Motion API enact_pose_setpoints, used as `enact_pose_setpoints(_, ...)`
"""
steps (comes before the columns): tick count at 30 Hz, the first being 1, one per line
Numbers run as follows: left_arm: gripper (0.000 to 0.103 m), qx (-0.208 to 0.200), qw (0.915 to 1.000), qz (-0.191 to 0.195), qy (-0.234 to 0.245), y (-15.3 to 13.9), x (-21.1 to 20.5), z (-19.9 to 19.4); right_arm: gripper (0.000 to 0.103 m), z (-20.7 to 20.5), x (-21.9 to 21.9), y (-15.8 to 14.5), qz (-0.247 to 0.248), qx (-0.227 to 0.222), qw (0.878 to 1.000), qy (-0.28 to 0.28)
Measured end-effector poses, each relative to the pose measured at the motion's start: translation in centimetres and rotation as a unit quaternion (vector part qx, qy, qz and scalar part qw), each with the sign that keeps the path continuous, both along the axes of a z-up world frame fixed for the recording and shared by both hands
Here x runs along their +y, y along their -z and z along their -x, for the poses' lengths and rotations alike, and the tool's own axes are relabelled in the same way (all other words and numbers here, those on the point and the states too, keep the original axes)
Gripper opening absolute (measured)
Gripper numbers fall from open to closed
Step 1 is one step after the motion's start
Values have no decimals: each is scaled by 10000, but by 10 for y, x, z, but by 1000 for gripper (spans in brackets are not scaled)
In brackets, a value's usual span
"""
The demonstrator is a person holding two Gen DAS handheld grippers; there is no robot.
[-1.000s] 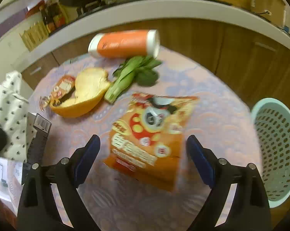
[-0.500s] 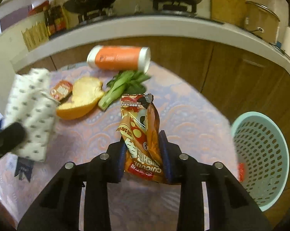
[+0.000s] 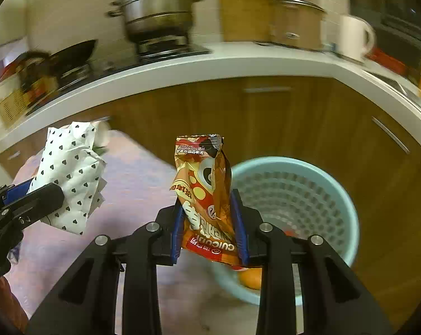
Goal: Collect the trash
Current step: 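Carry the tissue pack and snack bag over the basket and open both grippers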
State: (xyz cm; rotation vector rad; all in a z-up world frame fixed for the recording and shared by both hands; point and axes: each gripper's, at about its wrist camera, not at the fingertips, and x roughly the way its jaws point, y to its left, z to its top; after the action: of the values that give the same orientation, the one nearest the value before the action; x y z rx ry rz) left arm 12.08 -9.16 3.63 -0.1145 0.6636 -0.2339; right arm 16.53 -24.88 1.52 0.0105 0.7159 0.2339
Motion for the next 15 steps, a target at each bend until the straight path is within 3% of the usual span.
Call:
enact_pose_setpoints(8,42,256,9985,-25,477,21,-61,-42,28,-23,-67,36,-83,481,9962,728)
enact_pose_setpoints(15,45,629,9963,-71,573,51,-84,-72,34,-43,-86,65,-188,1047,9900,927)
